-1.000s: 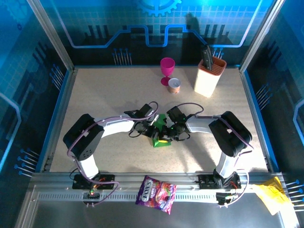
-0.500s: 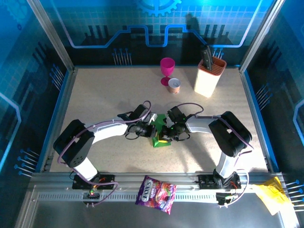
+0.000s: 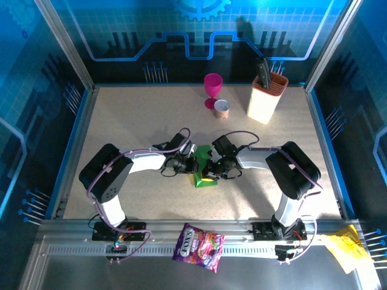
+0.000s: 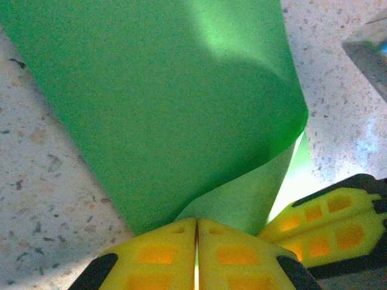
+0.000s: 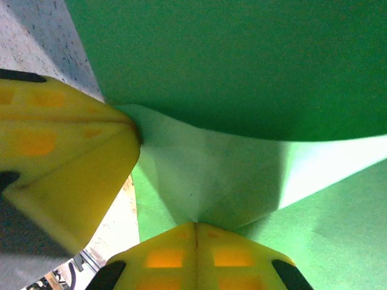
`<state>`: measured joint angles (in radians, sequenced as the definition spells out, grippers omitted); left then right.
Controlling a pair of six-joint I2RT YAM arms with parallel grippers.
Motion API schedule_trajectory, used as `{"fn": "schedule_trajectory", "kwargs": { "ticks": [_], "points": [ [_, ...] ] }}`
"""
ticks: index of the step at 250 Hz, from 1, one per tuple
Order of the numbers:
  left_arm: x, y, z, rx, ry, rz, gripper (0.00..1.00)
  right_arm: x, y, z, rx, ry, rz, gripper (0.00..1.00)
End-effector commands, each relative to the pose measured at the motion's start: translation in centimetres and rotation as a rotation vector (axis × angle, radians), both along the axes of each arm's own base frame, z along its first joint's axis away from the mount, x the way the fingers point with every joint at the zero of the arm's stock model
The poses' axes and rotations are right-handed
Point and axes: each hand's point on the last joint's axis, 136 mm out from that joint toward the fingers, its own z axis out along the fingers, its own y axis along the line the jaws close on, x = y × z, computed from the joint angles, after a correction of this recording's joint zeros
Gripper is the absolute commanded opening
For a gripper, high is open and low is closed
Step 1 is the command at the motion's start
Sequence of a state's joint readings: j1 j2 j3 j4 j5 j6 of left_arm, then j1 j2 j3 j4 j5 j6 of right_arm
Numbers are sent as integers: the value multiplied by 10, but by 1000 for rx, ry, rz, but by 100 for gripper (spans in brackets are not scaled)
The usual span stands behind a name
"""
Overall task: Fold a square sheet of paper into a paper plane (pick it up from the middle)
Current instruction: Fold the triangle a second time at the center of the table.
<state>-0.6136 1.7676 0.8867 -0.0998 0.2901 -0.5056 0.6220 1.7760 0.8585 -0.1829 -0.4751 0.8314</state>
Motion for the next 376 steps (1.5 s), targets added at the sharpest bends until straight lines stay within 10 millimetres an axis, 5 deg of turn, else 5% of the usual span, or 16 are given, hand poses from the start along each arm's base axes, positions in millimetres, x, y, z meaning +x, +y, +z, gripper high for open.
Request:
{"fn": "schedule_trajectory", "kwargs": {
  "ticks": [1,33,90,128,260,323,376],
  "points": [
    [2,8,-8,45,4,-1,11,-6,-6,-13,-63,37,-9,0],
    [1,13,-14,79,5,-14,10,-5,-3,-5,-42,37,-7,0],
    [-2,18,-18,104,5,-29,4,27,12,46,52,-65,-11,0],
    [-3,18,-19,107,4,-32,2,39,10,60,63,-93,-23,0],
    [0,17,-10,98,-11,-38,1,37,-12,-6,-52,-3,-66,0],
    [1,6,36,22,-79,-88,7,28,-25,-25,-101,33,-76,0],
    [-27,-11,66,-46,-81,-203,4,22,-28,-32,-116,52,-78,0]
  ]
}}
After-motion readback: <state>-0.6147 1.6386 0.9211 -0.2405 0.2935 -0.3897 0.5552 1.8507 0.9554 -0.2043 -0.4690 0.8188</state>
